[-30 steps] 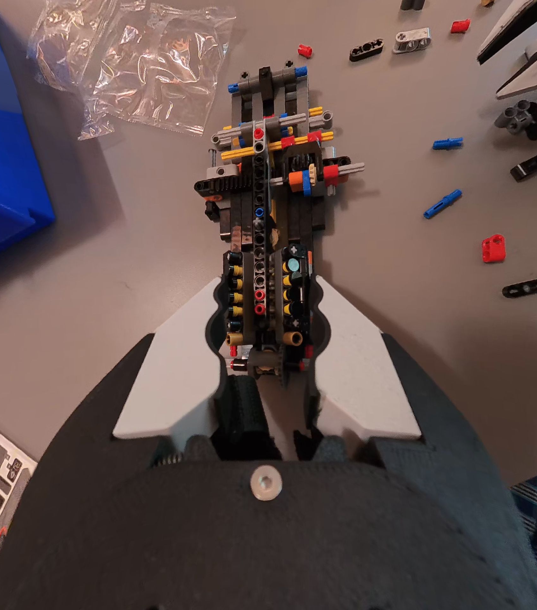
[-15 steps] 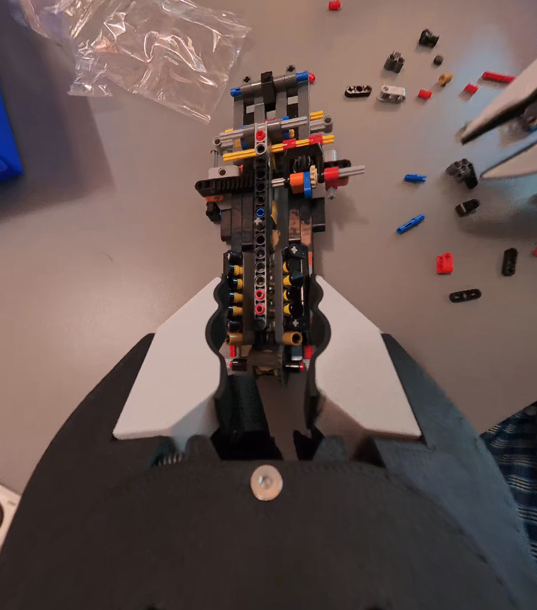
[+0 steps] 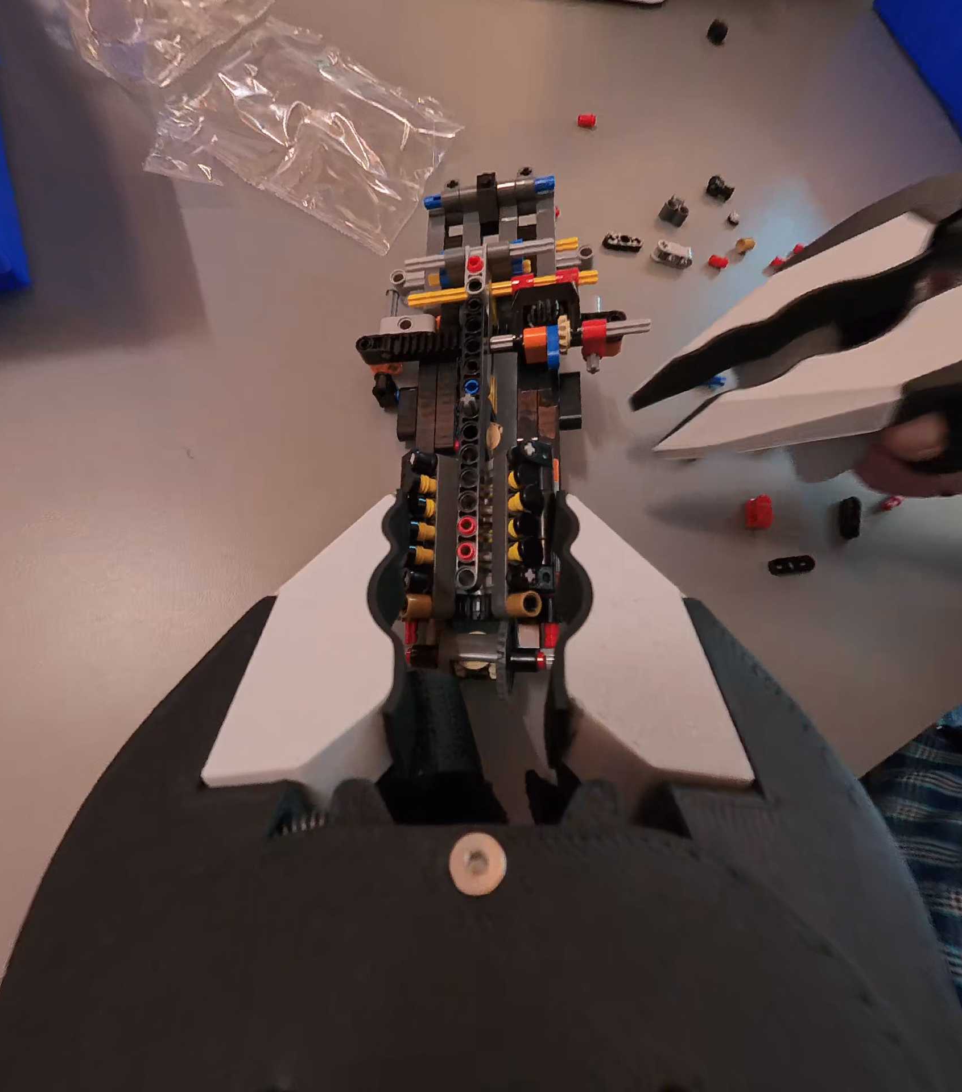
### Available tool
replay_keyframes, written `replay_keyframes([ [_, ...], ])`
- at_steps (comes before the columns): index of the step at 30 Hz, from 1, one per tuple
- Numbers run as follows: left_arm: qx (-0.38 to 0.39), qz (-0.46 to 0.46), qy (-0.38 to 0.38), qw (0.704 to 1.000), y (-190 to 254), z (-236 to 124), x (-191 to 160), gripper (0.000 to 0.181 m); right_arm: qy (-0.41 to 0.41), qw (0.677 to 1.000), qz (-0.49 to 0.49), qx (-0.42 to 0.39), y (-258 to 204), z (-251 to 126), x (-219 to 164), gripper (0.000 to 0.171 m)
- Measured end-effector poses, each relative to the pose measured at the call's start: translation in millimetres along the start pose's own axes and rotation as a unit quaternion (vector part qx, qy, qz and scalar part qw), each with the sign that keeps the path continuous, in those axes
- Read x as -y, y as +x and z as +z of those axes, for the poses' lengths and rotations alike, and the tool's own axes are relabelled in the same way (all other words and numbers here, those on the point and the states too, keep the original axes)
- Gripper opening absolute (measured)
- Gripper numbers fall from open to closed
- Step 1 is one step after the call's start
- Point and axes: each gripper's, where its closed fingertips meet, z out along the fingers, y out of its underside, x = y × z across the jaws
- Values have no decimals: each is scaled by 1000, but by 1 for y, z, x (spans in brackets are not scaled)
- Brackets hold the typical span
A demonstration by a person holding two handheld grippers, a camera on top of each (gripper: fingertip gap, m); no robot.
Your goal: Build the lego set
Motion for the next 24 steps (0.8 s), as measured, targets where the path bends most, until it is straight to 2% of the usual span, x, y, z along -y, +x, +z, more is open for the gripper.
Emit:
replay_keyframes([
  [4, -12, -8, 17, 1000, -1, -1, 1, 47, 1, 999, 4, -33, 9, 10, 4, 24],
  [6, -15, -8, 23, 1000, -1, -1, 1, 47, -11, 995, -40, -92, 23, 6, 2, 23],
  [8, -17, -6, 29, 999, -2, -1, 1, 48, -18, 989, -89, -113, 22, -2, 1, 20],
  [12, -22, -1, 38, 999, -2, 0, 2, 48, 7, 977, -156, -146, 18, -12, 21, 32],
  [15, -28, -4, 45, 999, -3, 0, 3, 48, 3, 976, -153, -154, 23, -1, 24, 40],
  [20, -30, -5, 55, 998, -3, 0, 3, 48, 16, 972, -158, -172, 28, 4, 27, 28],
  [24, -29, 0, 59, 998, -2, 0, 2, 48, 7, 974, -152, -171, 31, 8, 24, 29],
])
